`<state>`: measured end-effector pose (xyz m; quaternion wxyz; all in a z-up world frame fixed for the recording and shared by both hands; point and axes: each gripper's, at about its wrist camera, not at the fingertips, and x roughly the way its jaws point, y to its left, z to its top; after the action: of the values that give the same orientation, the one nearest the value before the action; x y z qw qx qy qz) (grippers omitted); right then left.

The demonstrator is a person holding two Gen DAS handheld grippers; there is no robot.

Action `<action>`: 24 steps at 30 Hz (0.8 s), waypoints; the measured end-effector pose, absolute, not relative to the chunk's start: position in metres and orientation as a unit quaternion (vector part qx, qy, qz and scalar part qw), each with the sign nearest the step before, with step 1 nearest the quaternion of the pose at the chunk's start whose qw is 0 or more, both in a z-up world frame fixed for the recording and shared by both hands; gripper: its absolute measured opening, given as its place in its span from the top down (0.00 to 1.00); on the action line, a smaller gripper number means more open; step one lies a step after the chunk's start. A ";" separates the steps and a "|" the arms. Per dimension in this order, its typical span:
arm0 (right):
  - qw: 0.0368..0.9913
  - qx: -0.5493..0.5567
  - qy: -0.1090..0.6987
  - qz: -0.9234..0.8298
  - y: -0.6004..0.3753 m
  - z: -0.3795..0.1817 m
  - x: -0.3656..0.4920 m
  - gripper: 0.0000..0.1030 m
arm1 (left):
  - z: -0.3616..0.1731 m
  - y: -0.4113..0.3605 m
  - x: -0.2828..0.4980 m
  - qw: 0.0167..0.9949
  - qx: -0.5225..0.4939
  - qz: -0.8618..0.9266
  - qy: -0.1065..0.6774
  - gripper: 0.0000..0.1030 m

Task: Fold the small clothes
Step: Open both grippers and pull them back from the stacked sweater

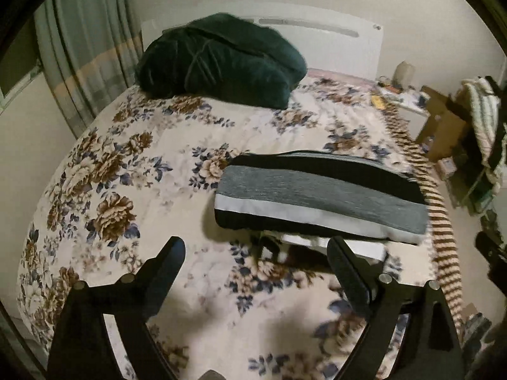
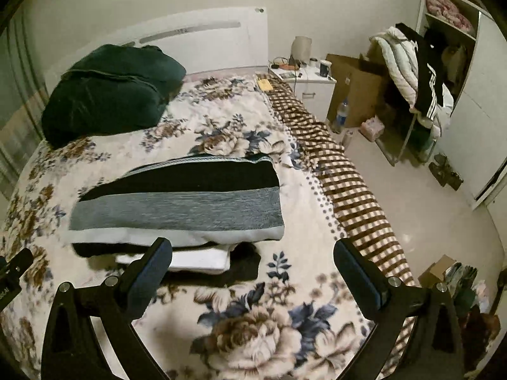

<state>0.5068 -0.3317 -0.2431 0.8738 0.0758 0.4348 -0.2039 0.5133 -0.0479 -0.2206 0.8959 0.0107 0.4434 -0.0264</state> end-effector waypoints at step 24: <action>0.923 0.043 0.344 -0.168 -0.222 0.026 0.220 0.00 | -0.039 -0.037 0.291 0.925 0.046 -0.075 0.369 0.11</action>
<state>0.2204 -0.2223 0.0256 0.9226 0.0432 0.3443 -0.1684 0.2915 -0.0368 -0.0388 0.9255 0.0457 0.3685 -0.0752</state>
